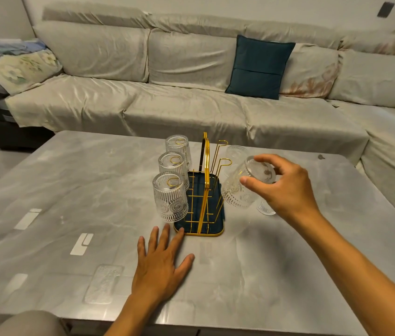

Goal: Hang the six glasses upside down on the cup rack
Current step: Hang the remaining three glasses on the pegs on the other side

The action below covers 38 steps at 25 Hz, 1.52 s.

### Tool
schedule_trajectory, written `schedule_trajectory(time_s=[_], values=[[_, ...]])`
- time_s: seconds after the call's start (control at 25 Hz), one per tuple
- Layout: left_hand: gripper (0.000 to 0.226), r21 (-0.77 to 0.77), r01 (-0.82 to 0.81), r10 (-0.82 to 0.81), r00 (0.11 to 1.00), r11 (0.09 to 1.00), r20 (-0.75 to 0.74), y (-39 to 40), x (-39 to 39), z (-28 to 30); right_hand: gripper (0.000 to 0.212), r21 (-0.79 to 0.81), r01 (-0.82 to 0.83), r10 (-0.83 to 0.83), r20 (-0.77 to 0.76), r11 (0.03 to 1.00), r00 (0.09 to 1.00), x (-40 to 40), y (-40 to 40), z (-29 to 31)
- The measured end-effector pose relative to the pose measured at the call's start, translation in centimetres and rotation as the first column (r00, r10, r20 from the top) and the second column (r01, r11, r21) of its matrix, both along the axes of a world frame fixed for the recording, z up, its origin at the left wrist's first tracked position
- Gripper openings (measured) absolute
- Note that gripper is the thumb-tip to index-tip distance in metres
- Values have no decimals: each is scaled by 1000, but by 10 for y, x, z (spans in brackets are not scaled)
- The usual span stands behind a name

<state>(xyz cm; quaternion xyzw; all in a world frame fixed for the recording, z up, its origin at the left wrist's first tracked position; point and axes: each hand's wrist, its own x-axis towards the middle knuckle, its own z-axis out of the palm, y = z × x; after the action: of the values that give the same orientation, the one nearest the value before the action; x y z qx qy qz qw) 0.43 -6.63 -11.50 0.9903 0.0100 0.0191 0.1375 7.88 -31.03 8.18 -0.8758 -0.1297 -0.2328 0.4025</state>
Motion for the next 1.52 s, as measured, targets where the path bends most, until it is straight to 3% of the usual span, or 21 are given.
schedule_trajectory(time_s=[0.44,0.76,0.84,0.96,1.08,1.16,1.24,1.36,1.52], values=[[79,19,16,-15,999,1000,-33,-2,-3,9,52,-267,-86,69,-71,960,995,17,20,-40],[76,11,4,-4,1000,1000,-25,-3,-3,8,57,-255,-114,86,-117,960,989,15,16,-57],[75,5,7,-7,1000,1000,-23,-3,-3,7,61,-179,-158,134,-139,971,981,8,10,-64],[74,2,10,-10,1000,1000,-11,-3,-3,6,59,155,27,-8,-122,988,992,-3,-13,-89],[77,4,9,-9,1000,1000,-1,-3,-3,6,76,371,375,-282,-281,850,917,6,-39,-116],[79,1,5,-5,1000,1000,1,-4,-3,9,92,371,459,-288,-431,807,855,25,-52,-128],[82,10,-34,34,999,999,5,-4,-5,11,97,387,444,-208,-518,808,830,46,-57,-138],[83,57,-153,154,988,987,-18,-4,-5,12,90,370,424,-183,-536,827,824,70,-55,-154],[83,76,-166,171,983,983,-60,-6,-4,11,82,284,480,-268,-552,830,790,80,-58,-157]])
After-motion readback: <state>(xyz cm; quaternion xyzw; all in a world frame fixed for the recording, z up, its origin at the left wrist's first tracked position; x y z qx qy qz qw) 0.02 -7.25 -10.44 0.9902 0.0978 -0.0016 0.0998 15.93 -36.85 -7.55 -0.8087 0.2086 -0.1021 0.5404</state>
